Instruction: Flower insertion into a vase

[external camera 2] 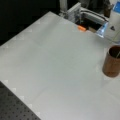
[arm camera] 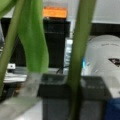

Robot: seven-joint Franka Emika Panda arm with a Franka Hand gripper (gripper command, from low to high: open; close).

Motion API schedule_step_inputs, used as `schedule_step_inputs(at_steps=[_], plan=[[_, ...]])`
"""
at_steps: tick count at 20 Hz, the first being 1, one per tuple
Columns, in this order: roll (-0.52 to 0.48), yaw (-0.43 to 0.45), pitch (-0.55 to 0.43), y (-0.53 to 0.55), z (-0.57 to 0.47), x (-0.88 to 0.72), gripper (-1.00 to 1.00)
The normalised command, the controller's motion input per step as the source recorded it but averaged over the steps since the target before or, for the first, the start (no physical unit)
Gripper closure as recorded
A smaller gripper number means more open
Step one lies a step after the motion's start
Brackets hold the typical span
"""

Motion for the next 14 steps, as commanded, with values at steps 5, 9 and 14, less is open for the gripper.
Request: schedule_step_inputs(at_steps=[5, 9, 14], plan=[[0.165, 0.031, 0.466, -0.01, 0.1, 0.24, 1.0], [0.142, 0.118, 0.475, 0.09, 0.12, 0.27, 1.0], [0.083, 0.127, 0.479, 0.16, 0.1, 0.26, 1.0]])
